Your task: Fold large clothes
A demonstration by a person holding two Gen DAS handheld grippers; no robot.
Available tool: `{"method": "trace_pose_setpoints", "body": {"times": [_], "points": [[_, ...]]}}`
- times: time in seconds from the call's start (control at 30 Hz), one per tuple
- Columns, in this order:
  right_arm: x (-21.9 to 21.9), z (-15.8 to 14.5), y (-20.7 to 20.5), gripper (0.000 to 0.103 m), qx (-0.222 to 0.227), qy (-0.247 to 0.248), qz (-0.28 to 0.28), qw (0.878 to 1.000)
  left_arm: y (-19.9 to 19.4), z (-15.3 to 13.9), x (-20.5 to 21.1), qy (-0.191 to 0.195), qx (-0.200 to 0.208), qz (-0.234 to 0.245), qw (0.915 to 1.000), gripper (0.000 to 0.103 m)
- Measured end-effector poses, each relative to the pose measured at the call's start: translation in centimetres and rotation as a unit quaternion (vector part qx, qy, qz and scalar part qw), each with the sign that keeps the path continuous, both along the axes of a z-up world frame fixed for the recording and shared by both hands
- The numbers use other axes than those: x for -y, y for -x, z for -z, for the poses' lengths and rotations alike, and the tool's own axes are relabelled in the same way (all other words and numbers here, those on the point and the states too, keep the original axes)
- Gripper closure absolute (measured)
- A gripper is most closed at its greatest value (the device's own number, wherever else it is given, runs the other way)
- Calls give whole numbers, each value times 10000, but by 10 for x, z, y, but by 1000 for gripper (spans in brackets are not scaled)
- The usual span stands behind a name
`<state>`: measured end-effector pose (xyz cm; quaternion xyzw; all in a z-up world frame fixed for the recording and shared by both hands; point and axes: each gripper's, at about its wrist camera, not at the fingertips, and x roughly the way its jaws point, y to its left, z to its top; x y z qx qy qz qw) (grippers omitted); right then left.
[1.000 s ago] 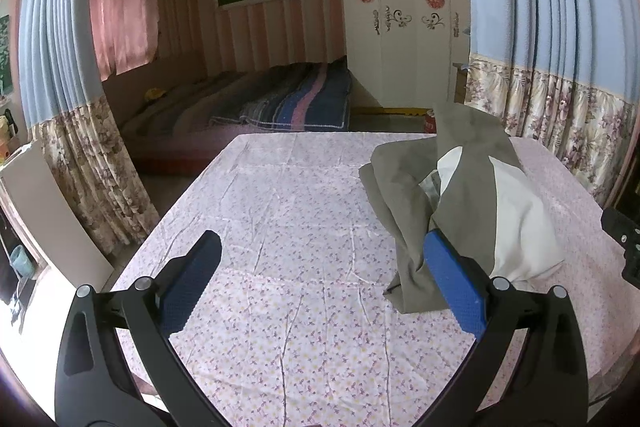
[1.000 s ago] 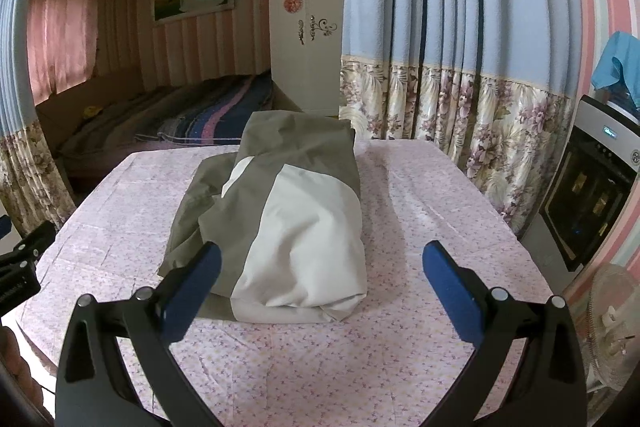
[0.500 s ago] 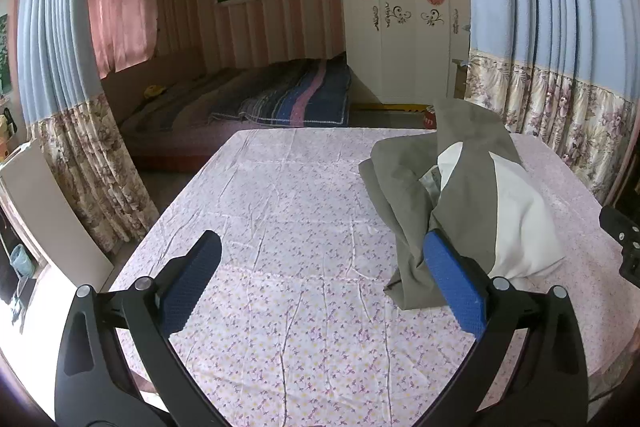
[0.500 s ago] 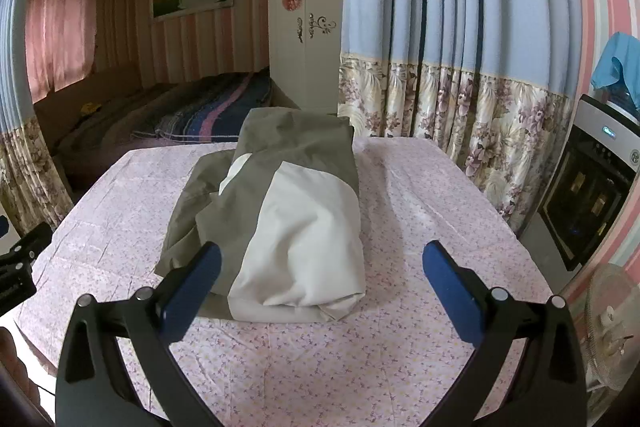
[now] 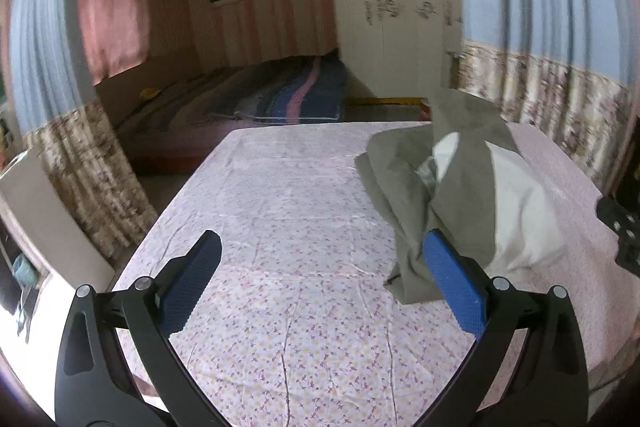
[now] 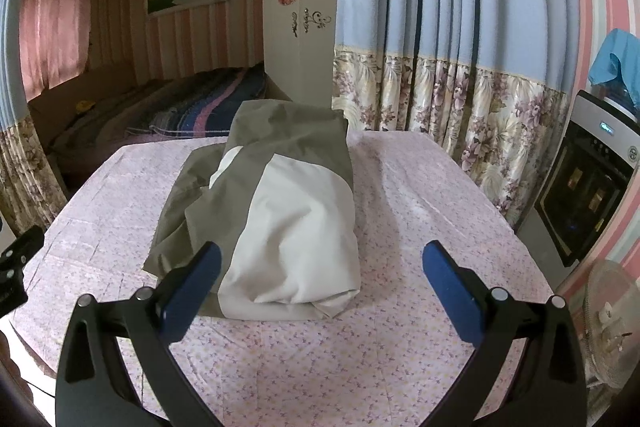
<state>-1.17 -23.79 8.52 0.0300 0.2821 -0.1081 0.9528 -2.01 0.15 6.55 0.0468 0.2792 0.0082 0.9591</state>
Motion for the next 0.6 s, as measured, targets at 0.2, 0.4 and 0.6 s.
{"method": "trace_pose_setpoints", "body": {"times": [0.2, 0.4, 0.6], "points": [[1, 7, -4, 2, -89, -25, 18, 10000, 0, -1, -4, 128, -35, -17, 9999, 3], [1, 8, -5, 2, -103, -21, 22, 9999, -7, 5, -3, 20, -206, -111, 9997, 3], [1, 10, -9, 2, -148, -24, 32, 9999, -10, 8, -2, -41, -257, -152, 9995, 3]]}}
